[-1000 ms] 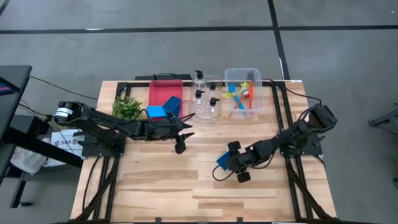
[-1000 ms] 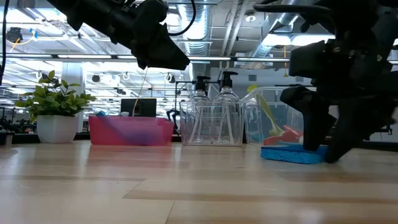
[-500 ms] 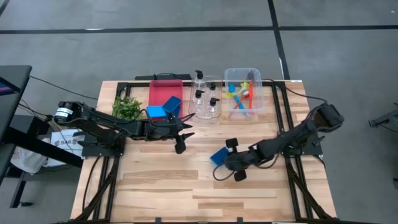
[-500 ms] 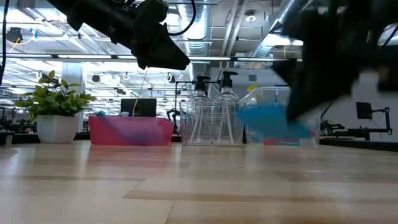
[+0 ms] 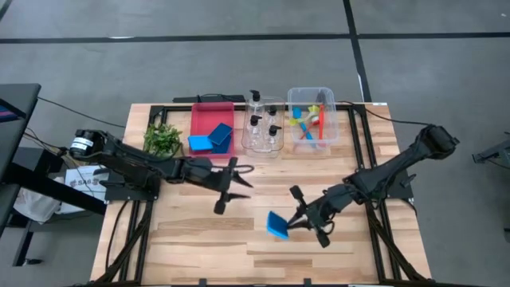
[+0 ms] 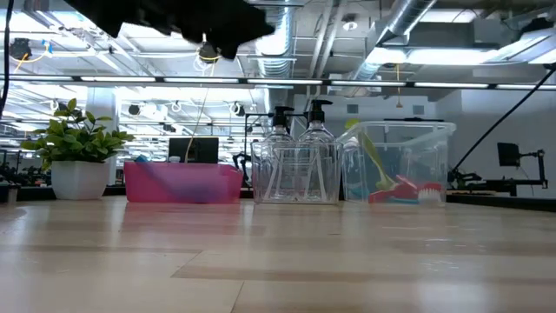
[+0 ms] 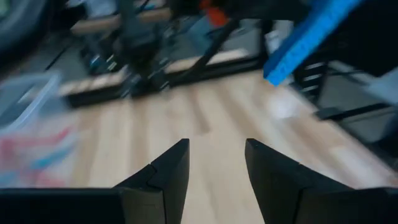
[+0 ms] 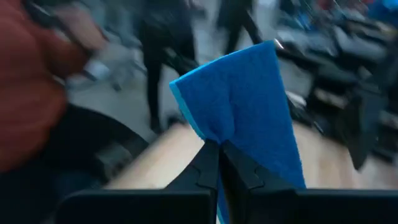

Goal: Pick & Place Kitchen Sink Supplies
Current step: Put the blue sponge wipe into the red transparent bin

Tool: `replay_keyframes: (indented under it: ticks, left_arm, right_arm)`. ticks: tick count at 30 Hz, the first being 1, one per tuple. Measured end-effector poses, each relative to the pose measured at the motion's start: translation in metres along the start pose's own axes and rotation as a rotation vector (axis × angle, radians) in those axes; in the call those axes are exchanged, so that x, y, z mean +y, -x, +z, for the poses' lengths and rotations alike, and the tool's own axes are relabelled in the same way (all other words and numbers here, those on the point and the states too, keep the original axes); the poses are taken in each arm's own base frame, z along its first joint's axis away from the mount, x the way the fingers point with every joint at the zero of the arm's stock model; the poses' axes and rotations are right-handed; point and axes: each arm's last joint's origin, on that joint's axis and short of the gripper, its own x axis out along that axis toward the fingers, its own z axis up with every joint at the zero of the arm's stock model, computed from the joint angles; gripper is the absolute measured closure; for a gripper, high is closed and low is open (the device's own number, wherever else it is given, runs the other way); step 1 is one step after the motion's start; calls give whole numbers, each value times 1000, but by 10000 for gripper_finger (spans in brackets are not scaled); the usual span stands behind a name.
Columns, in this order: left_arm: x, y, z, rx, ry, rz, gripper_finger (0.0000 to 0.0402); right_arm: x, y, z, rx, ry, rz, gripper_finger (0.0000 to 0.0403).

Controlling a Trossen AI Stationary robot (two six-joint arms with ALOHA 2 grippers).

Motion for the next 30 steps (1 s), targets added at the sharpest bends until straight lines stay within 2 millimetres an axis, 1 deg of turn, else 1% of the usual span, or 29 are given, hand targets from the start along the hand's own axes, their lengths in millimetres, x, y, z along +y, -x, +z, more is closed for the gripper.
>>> replay_keyframes:
  ticks: [3, 7, 11, 14, 16, 20, 23, 30]
  left_arm:
    - [-8, 0, 5, -55, -53, -69, 243]
    - [-18, 0, 10, -99, -108, -119, 243]
    - [-21, 1, 13, -135, -115, -149, 242]
    - [-22, -2, 11, -136, -116, -152, 234]
    - [-23, -7, 8, -144, -134, -159, 227]
    - [-26, -21, -2, -168, -186, -167, 211]
    - [-26, -27, -6, -195, -213, -158, 201]
    - [-26, -29, -5, -236, -218, -147, 192]
  right_arm:
    - [1, -3, 5, -80, 6, 62, 403]
    - [-3, -12, 0, -87, 12, 70, 403]
    - [-11, -24, -8, -96, 7, 76, 403]
    - [-19, -30, -13, -109, 5, 73, 403]
    - [-24, -33, -15, -119, 3, 69, 403]
    - [-36, -35, -20, -111, -6, 37, 403]
    - [-43, -35, -22, -103, -25, 15, 403]
    - [-51, -34, -23, -98, -36, -12, 403]
